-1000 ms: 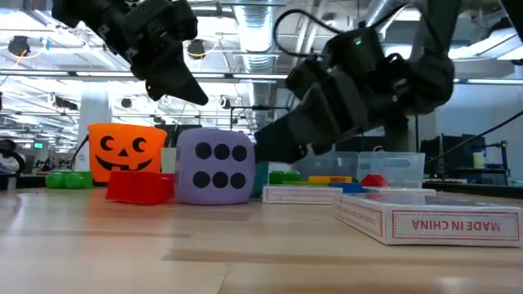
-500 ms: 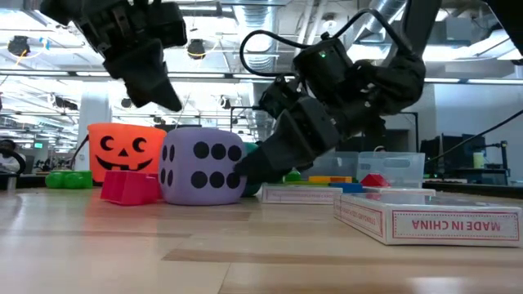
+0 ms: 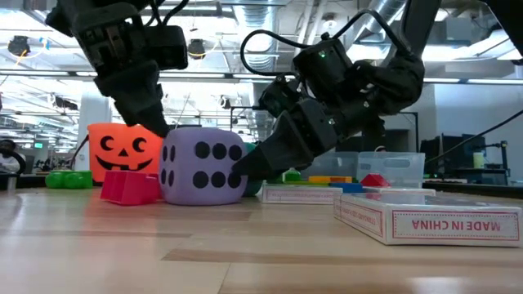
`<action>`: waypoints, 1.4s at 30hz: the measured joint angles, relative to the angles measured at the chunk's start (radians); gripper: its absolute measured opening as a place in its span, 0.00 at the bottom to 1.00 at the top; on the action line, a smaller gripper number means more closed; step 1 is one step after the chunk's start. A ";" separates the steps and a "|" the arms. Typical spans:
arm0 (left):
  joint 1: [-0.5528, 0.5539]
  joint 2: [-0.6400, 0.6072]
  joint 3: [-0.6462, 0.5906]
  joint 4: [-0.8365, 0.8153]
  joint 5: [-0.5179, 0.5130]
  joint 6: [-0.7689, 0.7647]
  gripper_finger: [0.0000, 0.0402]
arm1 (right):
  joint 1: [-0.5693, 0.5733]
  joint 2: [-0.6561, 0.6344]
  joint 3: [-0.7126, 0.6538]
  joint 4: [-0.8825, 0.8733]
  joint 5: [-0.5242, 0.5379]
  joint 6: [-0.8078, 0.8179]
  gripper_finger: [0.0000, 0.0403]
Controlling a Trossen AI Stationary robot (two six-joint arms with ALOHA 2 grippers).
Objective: Pick & Place Toys
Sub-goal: Put the purple dice into the left transparent bin
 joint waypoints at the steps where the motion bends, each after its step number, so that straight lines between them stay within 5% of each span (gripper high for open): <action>1: 0.000 0.011 0.001 0.008 0.000 0.000 0.00 | 0.000 0.000 0.000 0.003 0.000 -0.001 0.99; 24: 0.031 0.004 -0.004 0.015 -0.077 0.089 0.00 | 0.010 0.000 -0.002 0.024 0.010 -0.071 0.99; 35: 0.030 0.007 -0.008 -0.003 0.114 -0.002 0.00 | 0.010 -0.001 0.002 0.033 -0.001 -0.082 0.99; 42: 0.029 0.006 -0.008 0.036 0.130 -0.023 0.00 | 0.009 -0.003 0.002 0.035 0.003 -0.082 0.99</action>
